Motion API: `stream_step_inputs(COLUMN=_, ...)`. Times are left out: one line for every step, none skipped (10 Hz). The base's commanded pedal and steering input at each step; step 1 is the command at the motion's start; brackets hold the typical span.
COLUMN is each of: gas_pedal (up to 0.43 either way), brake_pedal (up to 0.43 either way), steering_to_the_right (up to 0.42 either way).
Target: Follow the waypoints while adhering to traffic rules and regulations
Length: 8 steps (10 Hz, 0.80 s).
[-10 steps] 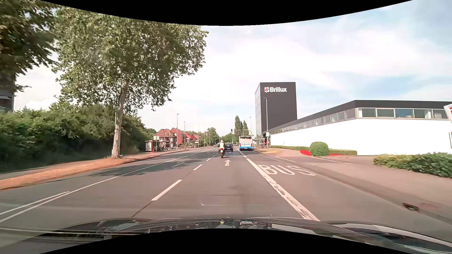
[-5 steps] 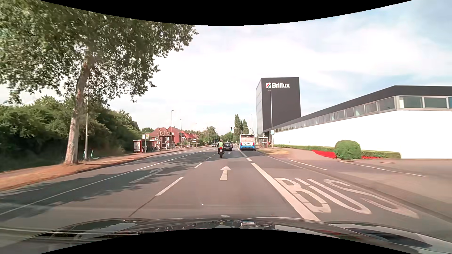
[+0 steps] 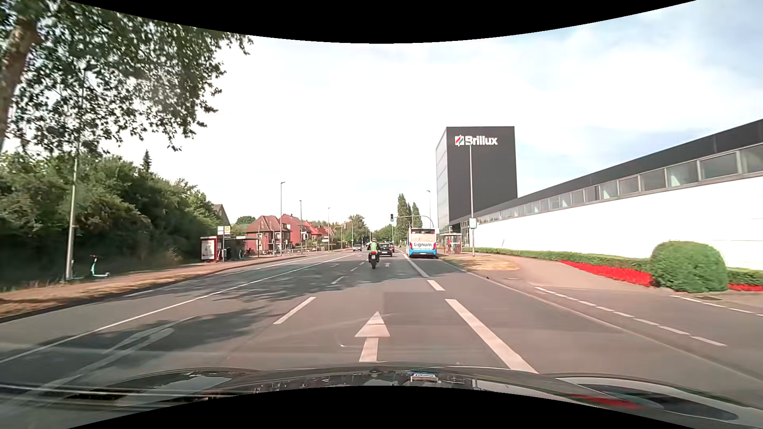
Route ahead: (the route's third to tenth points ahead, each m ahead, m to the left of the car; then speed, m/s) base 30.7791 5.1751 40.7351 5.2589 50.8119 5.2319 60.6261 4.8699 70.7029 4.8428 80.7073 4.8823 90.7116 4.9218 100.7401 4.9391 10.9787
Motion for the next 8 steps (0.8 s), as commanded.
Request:
stream_step_inputs(gas_pedal=0.157, brake_pedal=0.0, steering_to_the_right=-0.009)
stream_step_inputs(gas_pedal=0.157, brake_pedal=0.0, steering_to_the_right=-0.009)
stream_step_inputs(gas_pedal=0.157, brake_pedal=0.0, steering_to_the_right=-0.008)
stream_step_inputs(gas_pedal=0.157, brake_pedal=0.0, steering_to_the_right=-0.008)
stream_step_inputs(gas_pedal=0.157, brake_pedal=0.0, steering_to_the_right=-0.006)
stream_step_inputs(gas_pedal=0.157, brake_pedal=0.0, steering_to_the_right=-0.005)
stream_step_inputs(gas_pedal=0.157, brake_pedal=0.0, steering_to_the_right=-0.004)
stream_step_inputs(gas_pedal=0.157, brake_pedal=0.0, steering_to_the_right=-0.004)
